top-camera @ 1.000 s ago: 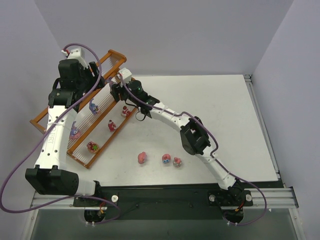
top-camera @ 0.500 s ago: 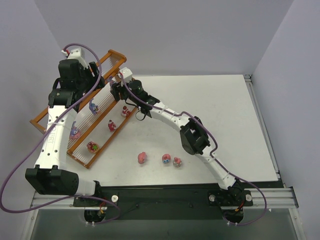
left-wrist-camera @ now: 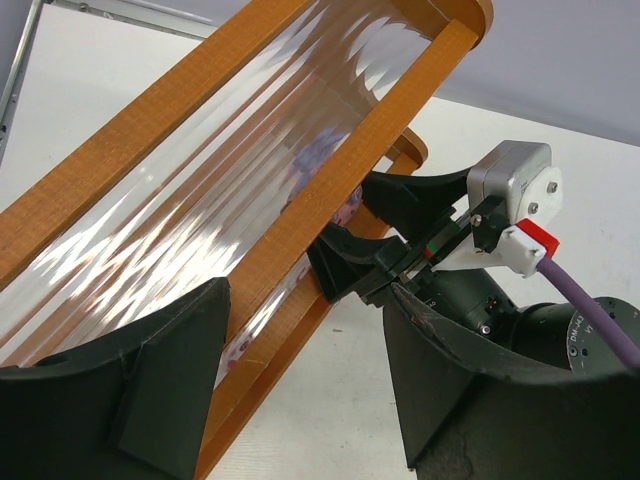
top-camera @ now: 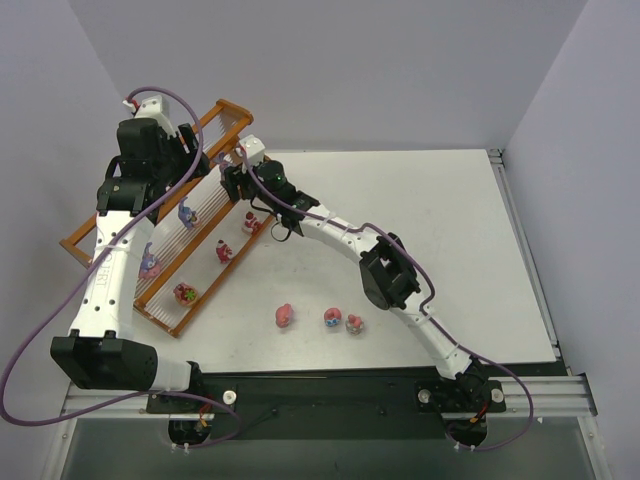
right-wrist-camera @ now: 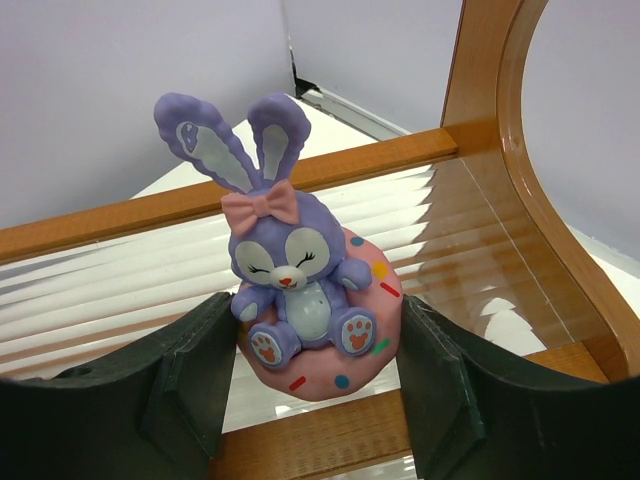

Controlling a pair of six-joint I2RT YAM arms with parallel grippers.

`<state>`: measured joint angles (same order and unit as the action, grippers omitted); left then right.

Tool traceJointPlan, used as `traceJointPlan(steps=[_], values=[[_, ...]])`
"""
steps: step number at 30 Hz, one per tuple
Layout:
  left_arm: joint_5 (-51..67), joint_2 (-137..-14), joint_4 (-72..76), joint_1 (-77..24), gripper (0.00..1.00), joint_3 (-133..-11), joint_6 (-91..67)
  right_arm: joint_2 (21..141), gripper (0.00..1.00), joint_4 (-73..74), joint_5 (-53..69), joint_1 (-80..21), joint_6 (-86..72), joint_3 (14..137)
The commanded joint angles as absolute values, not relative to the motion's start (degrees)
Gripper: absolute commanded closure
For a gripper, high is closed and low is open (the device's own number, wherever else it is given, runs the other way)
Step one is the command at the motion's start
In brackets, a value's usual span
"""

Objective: Place and organize the plastic toys onto the shelf

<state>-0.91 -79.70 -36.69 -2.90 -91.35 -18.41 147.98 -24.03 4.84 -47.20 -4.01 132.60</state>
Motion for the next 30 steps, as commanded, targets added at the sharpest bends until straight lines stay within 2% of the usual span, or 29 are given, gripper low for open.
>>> traceJointPlan(steps=[1, 8, 23, 30], values=[[-1.8, -79.6, -35.9, -2.6, 0.28, -91.1, -17.8, 144.8, 0.43, -27.6, 4.3, -47.1, -2.2, 130.3], [-2.2, -79.5, -35.9, -2.5, 0.28, -91.1, -17.8, 143.4, 0.29, -28.8, 3.9, -47.2, -1.9, 127.9], [-2.2, -79.6, -35.9, -2.5, 0.28, -90.9, -17.8, 141.2, 0.27, -29.5, 3.2, -47.2, -1.3, 125.4], [-0.3, -79.6, -35.4, -2.5, 0.27, -91.5, -18.0, 136.9, 0.21, -30.2, 3.7, -47.0, -0.9, 121.9]])
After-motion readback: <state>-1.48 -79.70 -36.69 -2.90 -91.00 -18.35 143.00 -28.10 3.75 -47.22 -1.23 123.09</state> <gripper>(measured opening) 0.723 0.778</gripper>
